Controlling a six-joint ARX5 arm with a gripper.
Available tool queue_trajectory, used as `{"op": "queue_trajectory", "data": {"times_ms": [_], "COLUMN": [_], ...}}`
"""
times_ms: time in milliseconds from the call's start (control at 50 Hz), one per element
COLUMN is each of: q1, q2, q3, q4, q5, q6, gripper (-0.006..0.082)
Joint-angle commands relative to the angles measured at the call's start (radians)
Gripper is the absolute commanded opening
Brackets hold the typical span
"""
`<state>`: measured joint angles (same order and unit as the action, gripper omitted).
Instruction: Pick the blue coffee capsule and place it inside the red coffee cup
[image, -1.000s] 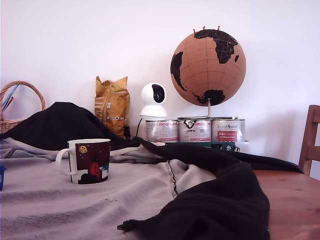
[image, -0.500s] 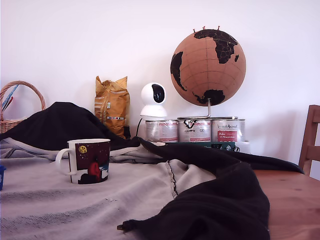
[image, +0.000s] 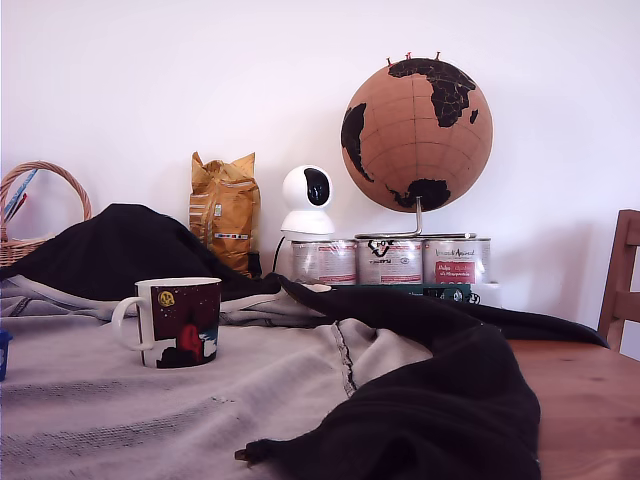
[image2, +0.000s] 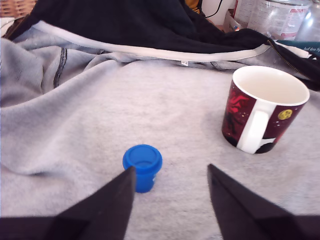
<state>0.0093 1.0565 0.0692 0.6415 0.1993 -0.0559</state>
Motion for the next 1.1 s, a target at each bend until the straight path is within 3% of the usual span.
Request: {"op": "queue_trajectory", "data": {"times_ms": [0, 220, 800, 900, 1020, 1080], "q1": [0.001, 0.001, 0.004, 0.005, 0.005, 0.005], "q2": [0.065, 0.262, 0.663, 0.686, 0.686, 0.686], "q3": [-0.003, 0.016, 0.237, 0.252, 0.254, 0.254], "q4": [0.052, 0.214, 0.256, 0.256, 0.264, 0.273], "q5": [0.002, -0.002, -0.036, -0.036, -0.035, -0.034], "q6": [0.012, 0.035, 0.091, 0.090, 0.091, 0.091], "gripper": [0.0686, 0.0686, 0.0675, 0.0571, 0.0225, 0.0106]}}
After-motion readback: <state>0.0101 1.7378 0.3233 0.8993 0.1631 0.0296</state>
